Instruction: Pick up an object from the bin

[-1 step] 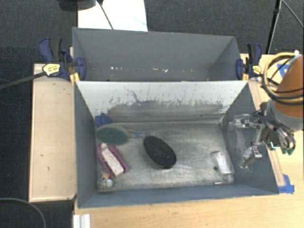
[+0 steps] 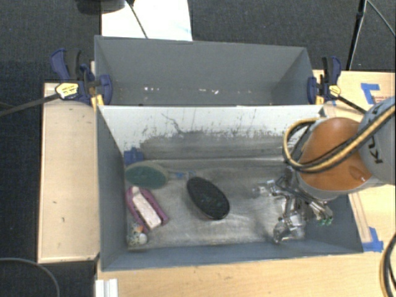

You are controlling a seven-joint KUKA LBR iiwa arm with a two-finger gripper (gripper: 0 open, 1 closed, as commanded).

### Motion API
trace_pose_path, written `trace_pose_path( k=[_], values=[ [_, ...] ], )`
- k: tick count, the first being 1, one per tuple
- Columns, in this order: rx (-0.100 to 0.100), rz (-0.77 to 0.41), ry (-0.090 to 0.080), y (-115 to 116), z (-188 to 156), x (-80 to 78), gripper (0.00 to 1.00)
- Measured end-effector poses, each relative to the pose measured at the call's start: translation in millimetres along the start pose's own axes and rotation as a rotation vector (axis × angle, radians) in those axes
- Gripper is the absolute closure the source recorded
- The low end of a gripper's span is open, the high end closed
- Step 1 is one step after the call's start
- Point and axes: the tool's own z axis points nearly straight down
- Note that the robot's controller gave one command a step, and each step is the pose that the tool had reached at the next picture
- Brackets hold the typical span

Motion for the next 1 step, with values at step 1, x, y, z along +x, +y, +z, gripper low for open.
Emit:
trace_pose_path(
  k=[1],
  values=[
    [0.008,0.05,-0.008,-76.5,9.3,17.9,0.0]
  ],
)
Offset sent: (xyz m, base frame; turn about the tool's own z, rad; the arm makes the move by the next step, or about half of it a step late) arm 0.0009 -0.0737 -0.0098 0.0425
